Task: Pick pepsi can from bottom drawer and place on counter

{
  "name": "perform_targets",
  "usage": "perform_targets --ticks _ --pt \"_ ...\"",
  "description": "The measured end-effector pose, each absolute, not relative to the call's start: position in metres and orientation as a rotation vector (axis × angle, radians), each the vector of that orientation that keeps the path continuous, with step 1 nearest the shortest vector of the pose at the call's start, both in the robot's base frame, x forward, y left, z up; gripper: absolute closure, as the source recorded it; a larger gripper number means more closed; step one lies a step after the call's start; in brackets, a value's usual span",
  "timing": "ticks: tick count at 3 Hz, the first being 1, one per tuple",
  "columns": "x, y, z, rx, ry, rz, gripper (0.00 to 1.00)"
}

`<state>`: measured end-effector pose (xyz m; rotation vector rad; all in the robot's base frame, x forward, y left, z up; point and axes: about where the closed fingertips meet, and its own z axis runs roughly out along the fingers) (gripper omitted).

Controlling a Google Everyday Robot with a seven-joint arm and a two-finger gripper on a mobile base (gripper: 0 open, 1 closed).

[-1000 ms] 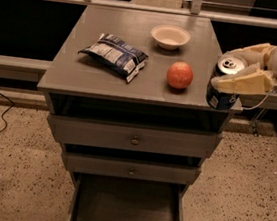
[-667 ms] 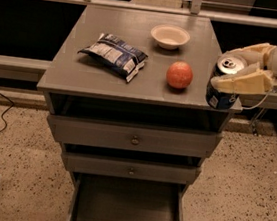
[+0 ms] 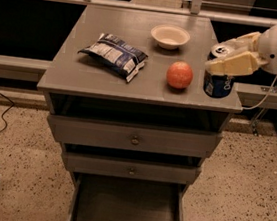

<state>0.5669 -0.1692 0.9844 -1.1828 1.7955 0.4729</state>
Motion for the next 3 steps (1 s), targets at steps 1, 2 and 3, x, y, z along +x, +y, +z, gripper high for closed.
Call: perform_targets --ticks 1,2,3 --pt "0.588 -0.174 0.978 -1.076 1.811 0.509 1.00" --pt "0.596 -0.188 0.974 -0.983 1.813 0.512 1.00" --pt "0.599 -0.209 0.970 -0.916 1.842 0.472 1.00"
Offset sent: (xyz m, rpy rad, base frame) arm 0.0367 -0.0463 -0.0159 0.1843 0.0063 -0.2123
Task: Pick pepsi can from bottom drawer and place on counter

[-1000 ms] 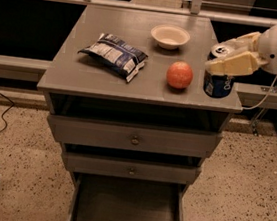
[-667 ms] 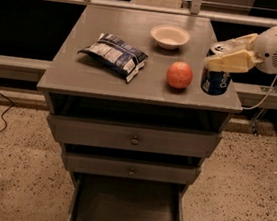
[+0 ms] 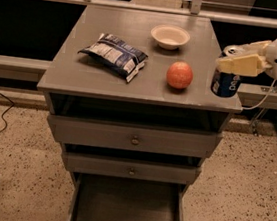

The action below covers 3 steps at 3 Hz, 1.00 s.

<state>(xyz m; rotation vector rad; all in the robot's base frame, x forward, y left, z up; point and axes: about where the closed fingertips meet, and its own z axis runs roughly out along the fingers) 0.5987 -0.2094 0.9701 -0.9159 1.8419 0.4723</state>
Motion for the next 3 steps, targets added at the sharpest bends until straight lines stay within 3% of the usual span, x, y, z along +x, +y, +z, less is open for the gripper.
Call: perform_targets --ticks 3 --pt "0.619 -0.248 0.941 -0.738 1.877 0.482 1.00"
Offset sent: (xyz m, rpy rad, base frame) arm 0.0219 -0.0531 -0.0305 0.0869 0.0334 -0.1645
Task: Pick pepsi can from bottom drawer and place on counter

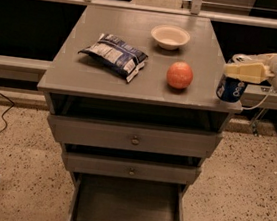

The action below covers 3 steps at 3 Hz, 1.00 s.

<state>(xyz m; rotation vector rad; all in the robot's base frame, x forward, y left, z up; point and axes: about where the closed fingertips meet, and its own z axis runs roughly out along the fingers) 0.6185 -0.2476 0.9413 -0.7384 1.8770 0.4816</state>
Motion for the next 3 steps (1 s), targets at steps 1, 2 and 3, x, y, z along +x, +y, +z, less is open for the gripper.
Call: perform_targets --ticks 1,2,3 --pt "0.625 -0.248 0.930 -0.717 1.875 0.508 1.00" --pt "0.631 -0.243 0.922 -0.712 1.866 0.539 0.82" --pt "0.636 -0.237 0.914 -0.732 1.851 0.573 0.58"
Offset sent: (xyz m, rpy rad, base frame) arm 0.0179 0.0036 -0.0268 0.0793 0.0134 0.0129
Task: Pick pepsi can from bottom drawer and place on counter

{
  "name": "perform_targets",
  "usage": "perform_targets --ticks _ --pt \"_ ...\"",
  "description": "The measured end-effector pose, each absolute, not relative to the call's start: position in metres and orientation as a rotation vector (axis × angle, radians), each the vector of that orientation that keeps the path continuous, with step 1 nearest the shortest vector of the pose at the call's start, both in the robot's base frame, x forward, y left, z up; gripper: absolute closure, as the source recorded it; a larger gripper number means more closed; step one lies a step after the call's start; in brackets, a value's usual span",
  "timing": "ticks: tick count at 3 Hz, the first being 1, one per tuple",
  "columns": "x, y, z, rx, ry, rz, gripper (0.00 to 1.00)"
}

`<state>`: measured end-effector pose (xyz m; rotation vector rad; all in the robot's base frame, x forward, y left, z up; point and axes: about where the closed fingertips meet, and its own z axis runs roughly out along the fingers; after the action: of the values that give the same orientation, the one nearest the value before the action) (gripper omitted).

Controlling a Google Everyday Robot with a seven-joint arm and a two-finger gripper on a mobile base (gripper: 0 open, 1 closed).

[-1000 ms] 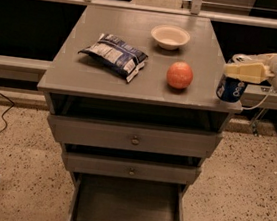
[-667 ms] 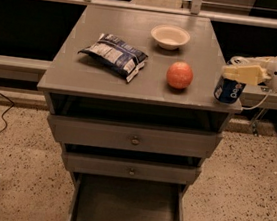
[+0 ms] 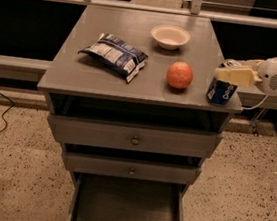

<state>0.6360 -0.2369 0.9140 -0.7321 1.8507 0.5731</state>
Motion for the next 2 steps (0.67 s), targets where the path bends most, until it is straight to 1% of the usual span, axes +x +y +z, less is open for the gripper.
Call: perform_targets --ticks 1,2 --pt "0.6395 -0.2304 0.9075 -0.774 1.840 0.580 0.27" --pt "0.6400 -0.2281 0.9069 -0.776 1.840 0.584 0.04"
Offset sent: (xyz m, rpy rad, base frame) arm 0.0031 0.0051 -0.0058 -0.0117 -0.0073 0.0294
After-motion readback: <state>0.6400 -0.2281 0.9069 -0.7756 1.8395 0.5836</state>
